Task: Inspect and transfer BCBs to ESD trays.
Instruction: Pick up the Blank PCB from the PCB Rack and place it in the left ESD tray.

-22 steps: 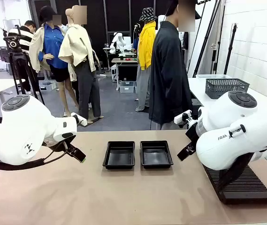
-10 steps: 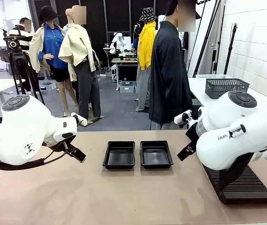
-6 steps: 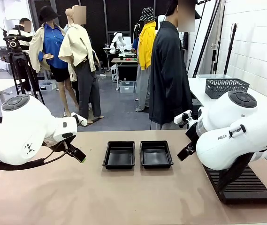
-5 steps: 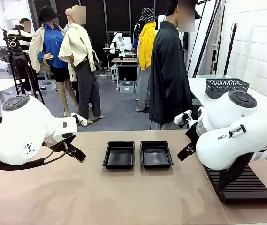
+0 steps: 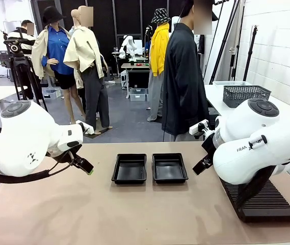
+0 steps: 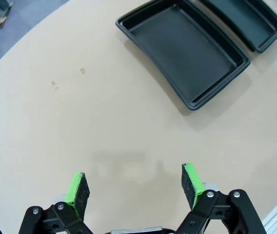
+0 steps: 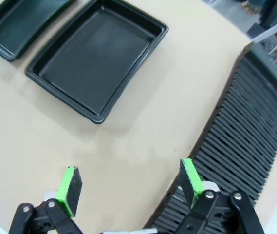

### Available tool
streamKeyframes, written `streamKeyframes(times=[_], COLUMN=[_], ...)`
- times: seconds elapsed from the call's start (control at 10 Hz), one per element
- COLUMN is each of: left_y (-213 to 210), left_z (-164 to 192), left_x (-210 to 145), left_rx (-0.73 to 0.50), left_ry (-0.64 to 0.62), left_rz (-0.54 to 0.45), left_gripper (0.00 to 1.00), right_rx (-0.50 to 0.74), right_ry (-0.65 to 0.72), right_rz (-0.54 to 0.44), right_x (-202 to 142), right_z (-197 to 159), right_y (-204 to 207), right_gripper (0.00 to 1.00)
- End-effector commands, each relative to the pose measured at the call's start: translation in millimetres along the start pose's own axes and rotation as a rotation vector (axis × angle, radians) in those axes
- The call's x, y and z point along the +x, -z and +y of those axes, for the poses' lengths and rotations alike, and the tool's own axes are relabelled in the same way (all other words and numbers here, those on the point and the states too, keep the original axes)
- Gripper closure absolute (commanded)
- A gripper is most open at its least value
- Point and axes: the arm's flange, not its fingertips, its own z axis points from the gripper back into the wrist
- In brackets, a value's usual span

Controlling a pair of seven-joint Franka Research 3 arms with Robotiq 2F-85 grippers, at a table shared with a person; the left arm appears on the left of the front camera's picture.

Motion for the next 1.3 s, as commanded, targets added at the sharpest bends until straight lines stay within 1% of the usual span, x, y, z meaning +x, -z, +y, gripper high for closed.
streamKeyframes(times=[0.0, 0.1, 0.2, 0.3, 0.4, 0.5, 0.6, 0.7, 0.8, 0.9, 1.0, 1.2], left_y=[-28.6, -43.1, -54.2, -64.4, -71.8, -74.6, -77.5, -88.3, -95.6, -101.9, -113.5, -123.3], left_z=[26.4, 38.5, 48.7, 59.6, 76.7, 93.7, 101.2, 115.0, 129.1, 148.6, 170.0, 207.5], left_x=[15.1, 21.0, 25.2, 27.2, 27.3, 23.6, 22.8, 19.4, 11.9, 1.0, -20.8, -65.0], left_rx=[-0.149, -0.235, -0.296, -0.315, -0.344, -0.382, -0.407, -0.543, -0.547, -0.615, -0.690, -0.776], left_ry=[-0.049, -0.106, -0.129, -0.151, -0.170, -0.233, -0.225, -0.244, -0.321, -0.412, -0.531, -0.693], left_rz=[0.022, 0.084, 0.097, 0.116, 0.136, 0.183, 0.231, 0.157, 0.107, 0.036, -0.066, -0.162], left_gripper=[0.00, 0.00, 0.00, 0.00, 0.00, 0.00, 0.00, 0.00, 0.00, 0.00, 0.00, 0.00], right_rx=[0.084, 0.164, 0.212, 0.309, 0.428, 0.498, 0.528, 0.634, 0.736, 0.824, 0.918, 1.035], right_ry=[0.007, 0.035, 0.048, 0.094, 0.154, 0.197, 0.227, 0.241, 0.297, 0.352, 0.390, 0.454], right_rz=[0.026, 0.045, 0.091, 0.119, 0.102, 0.083, 0.086, 0.062, -0.010, -0.094, -0.168, -0.302], right_x=[16.6, 25.1, 32.2, 37.9, 38.2, 33.3, 28.3, 19.8, 6.2, -9.8, -34.0, -76.3], right_z=[-18.5, -34.0, -47.7, -63.6, -81.5, -98.2, -112.4, -126.2, -143.2, -161.0, -173.9, -198.0], right_y=[-26.5, -40.3, -48.5, -57.7, -70.1, -78.9, -82.6, -91.5, -101.7, -110.9, -120.2, -129.6], right_gripper=[0.00, 0.00, 0.00, 0.00, 0.00, 0.00, 0.00, 0.00, 0.00, 0.00, 0.00, 0.00])
